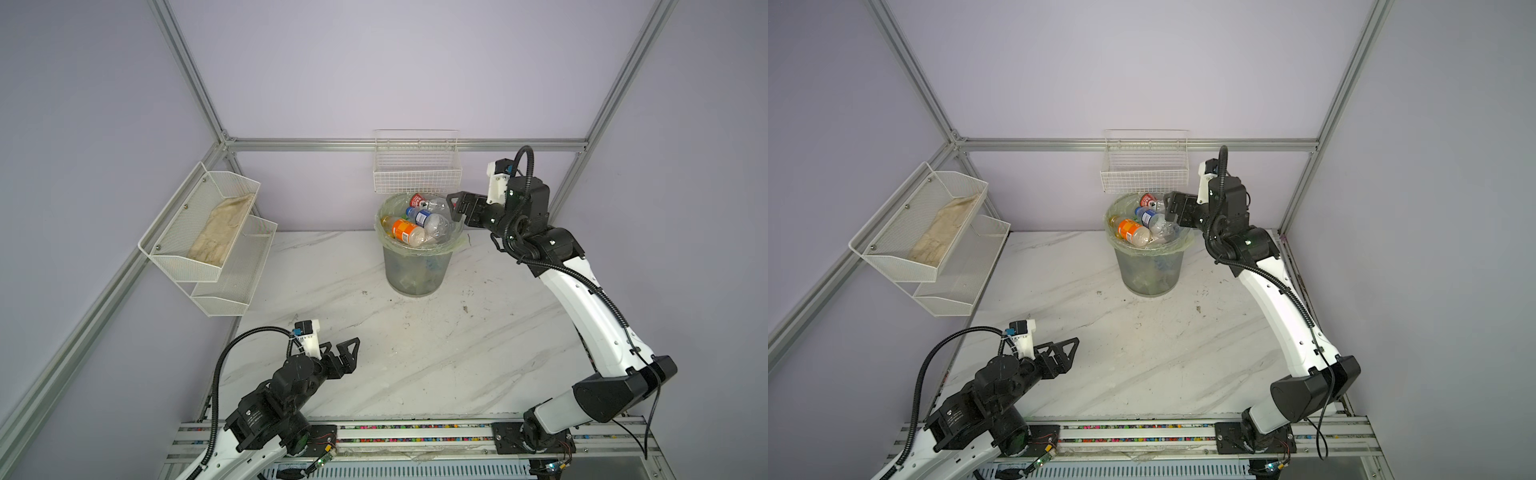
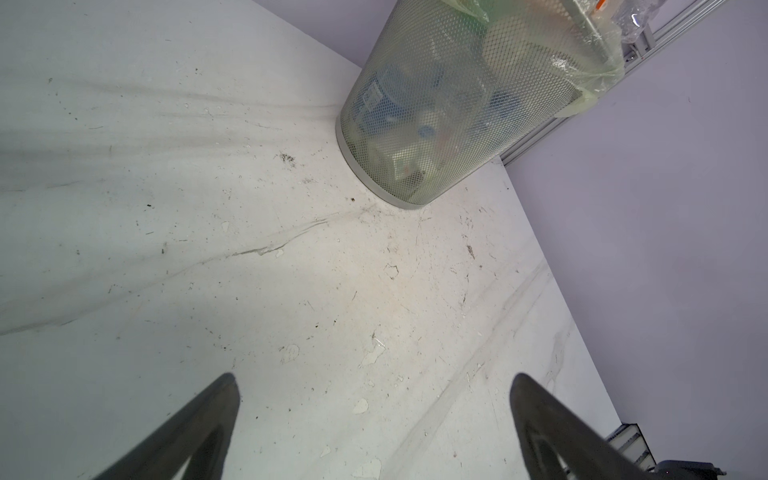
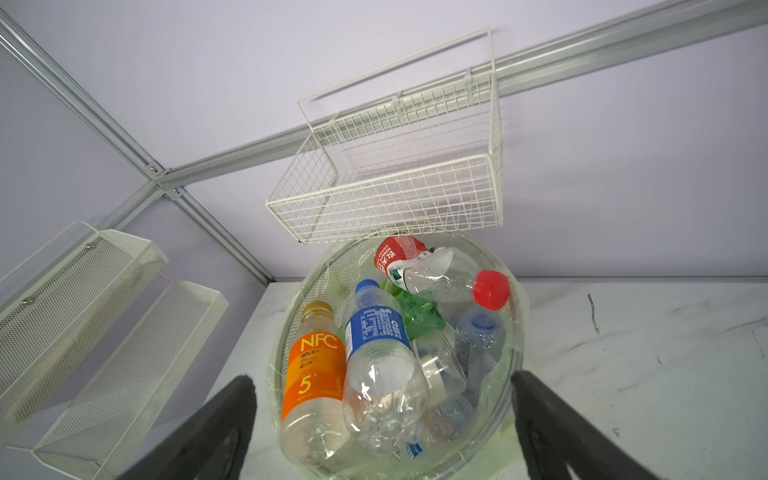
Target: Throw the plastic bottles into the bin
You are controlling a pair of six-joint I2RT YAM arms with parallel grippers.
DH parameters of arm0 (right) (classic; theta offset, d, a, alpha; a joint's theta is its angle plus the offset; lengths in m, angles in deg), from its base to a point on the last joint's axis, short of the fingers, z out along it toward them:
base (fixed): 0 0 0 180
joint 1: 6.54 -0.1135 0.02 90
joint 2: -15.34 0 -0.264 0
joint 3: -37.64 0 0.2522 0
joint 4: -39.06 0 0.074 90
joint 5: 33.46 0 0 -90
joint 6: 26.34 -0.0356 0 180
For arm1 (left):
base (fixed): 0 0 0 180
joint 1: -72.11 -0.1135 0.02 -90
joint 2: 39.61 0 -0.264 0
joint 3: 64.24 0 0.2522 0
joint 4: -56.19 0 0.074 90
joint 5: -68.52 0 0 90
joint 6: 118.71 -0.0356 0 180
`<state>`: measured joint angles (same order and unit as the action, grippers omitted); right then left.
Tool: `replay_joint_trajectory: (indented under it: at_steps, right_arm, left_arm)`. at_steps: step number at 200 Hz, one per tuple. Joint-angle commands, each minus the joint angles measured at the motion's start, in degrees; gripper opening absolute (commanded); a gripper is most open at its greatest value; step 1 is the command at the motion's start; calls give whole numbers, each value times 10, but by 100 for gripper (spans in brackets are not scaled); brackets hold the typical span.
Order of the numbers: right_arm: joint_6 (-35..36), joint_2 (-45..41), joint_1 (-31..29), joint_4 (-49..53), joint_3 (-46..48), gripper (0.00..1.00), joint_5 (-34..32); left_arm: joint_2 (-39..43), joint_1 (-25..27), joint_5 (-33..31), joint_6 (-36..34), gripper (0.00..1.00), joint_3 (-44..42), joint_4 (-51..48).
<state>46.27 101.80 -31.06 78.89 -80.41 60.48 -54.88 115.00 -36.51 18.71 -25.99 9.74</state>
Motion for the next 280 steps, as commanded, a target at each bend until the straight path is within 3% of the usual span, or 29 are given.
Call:
replay_joint_trajectory:
  at_steps: [1, 115, 188, 240, 280]
  right_arm:
    - [2, -15, -5, -4, 8, 97, 2]
    - [19, -143, -5, -13, 66, 97, -41]
    - [54, -255, -4, -34, 151, 97, -131]
    - [82, -321, -4, -77, 234, 97, -198]
    - [97, -393, -4, -136, 356, 97, -266]
  left_arm:
    - [0, 3, -1, -3, 100, 14, 7]
    - [-65, 2, -27, -82, 100, 94, 18]
    - [-100, 2, -45, -121, 100, 125, 36]
    - [-91, 3, -88, -163, 100, 144, 36]
    - [-80, 3, -166, -207, 100, 133, 46]
